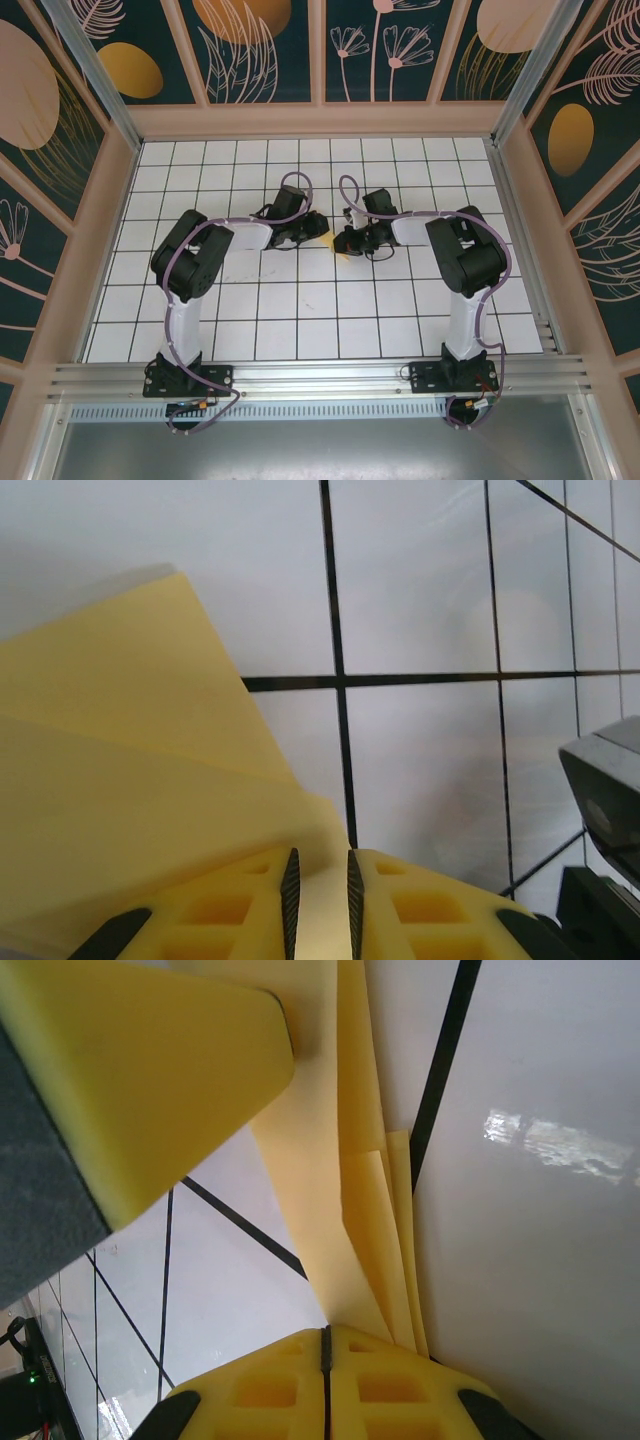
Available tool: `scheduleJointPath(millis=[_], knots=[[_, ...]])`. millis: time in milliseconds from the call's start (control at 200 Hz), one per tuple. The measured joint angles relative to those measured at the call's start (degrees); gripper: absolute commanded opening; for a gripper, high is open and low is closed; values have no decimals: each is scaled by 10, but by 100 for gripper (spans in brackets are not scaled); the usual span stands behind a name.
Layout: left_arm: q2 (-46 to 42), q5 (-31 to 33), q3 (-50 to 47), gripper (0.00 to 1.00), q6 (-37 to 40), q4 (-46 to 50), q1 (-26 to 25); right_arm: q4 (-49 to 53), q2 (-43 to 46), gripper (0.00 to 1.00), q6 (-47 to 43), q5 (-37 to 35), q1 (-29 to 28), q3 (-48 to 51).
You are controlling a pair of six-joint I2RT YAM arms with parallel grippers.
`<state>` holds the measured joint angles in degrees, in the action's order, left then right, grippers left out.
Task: Fold a paper plane with a square sheet of paper (pick it up from the middle)
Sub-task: Fold the wing for the fifth time at the center of the table.
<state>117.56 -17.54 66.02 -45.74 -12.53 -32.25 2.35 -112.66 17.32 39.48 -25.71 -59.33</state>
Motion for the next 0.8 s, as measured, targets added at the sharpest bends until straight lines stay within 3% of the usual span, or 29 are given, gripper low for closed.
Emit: scheduleJointPath(millis=[365, 796], knots=[[4, 61, 23, 25, -5, 53, -4, 0, 0, 6, 0, 0, 0, 0], [0, 81, 24, 26, -6, 67, 6, -3, 0, 6, 0, -2, -1, 2]])
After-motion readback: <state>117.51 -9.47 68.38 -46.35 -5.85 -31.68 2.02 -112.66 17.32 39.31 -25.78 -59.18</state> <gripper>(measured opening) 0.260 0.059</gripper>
